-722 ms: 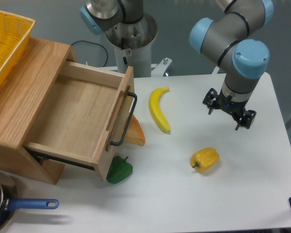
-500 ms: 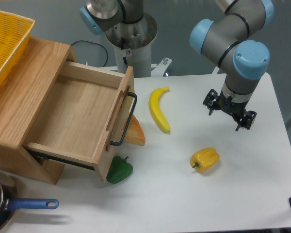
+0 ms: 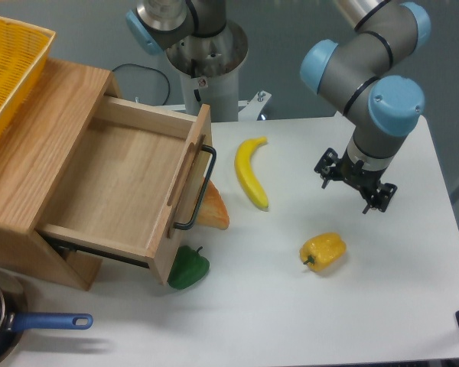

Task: Pick up the yellow pepper
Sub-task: 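Move the open gripper down toward the yellow bell pepper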

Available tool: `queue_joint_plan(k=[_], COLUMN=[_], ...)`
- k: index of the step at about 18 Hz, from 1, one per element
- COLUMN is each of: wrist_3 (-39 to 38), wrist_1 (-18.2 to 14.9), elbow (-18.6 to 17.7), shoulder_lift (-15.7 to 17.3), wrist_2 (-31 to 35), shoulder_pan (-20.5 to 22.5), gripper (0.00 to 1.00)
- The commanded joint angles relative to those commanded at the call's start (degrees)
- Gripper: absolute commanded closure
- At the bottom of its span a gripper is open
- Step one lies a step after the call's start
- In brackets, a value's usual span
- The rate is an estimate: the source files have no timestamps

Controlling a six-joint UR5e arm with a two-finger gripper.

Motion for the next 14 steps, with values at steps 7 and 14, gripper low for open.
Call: queue_joint_plan(k=[7,14], wrist_3=[0.3,0.5], wrist_1=[1.2,4.5], elbow=[-0.5,1.0], shoulder_lift=[-2.7,-6.8], wrist_2=[-3.7,-7.9], shoulder_pan=[0.0,0.2], gripper=[0.00,0.00])
